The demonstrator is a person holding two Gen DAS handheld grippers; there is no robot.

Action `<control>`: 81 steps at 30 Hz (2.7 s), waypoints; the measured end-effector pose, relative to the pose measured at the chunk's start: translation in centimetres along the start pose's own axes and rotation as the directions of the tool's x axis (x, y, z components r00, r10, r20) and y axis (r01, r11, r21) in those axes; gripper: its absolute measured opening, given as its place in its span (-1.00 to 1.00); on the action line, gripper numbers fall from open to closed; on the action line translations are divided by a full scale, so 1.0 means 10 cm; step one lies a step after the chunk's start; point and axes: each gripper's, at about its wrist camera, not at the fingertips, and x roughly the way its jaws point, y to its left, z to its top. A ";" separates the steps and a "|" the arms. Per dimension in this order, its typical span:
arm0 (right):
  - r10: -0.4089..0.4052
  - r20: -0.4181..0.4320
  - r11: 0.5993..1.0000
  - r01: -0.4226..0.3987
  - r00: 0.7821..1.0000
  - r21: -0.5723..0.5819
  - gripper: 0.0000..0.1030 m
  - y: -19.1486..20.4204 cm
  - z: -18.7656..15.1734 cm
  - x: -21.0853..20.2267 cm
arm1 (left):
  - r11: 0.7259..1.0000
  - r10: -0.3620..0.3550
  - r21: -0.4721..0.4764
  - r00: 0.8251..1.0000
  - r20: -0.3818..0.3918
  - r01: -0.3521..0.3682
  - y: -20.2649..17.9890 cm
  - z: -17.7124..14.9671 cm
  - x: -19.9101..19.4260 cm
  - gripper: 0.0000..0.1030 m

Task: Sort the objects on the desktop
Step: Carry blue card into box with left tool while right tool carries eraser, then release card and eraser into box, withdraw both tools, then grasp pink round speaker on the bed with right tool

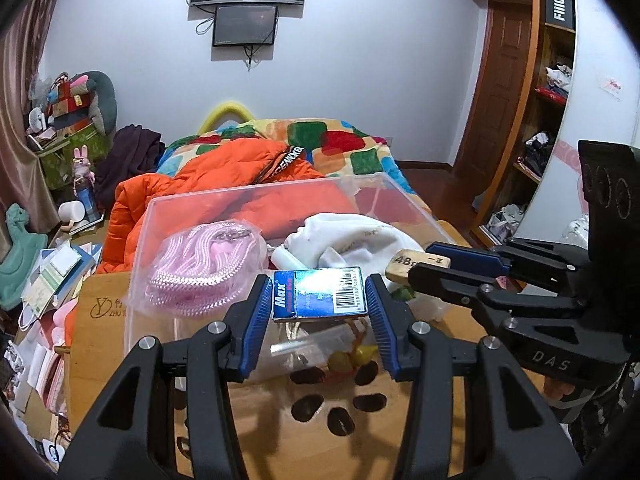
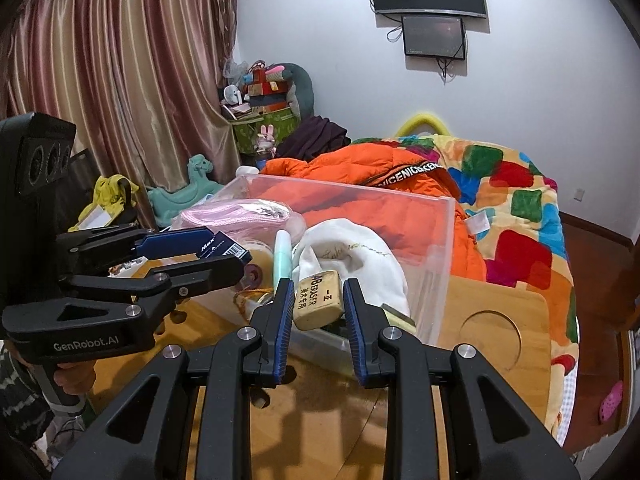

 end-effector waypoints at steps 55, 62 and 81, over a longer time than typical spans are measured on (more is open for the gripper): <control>-0.118 -0.231 0.972 0.160 0.966 0.174 -0.29 0.35 -1.98 -1.27 | 1.000 -0.009 -0.029 0.997 -0.079 0.006 -0.25 -0.99 -0.52 0.14; -0.064 -0.315 0.977 0.124 0.947 0.175 -0.26 0.32 -2.10 -0.88 | 1.000 -0.007 -0.018 0.995 -0.096 0.005 -0.29 -1.05 -0.49 0.15; -0.104 -0.376 0.980 0.160 0.921 0.121 0.09 0.33 -2.27 -0.49 | 1.000 -0.020 -0.025 0.992 -0.128 0.017 -0.31 -1.08 -0.31 0.15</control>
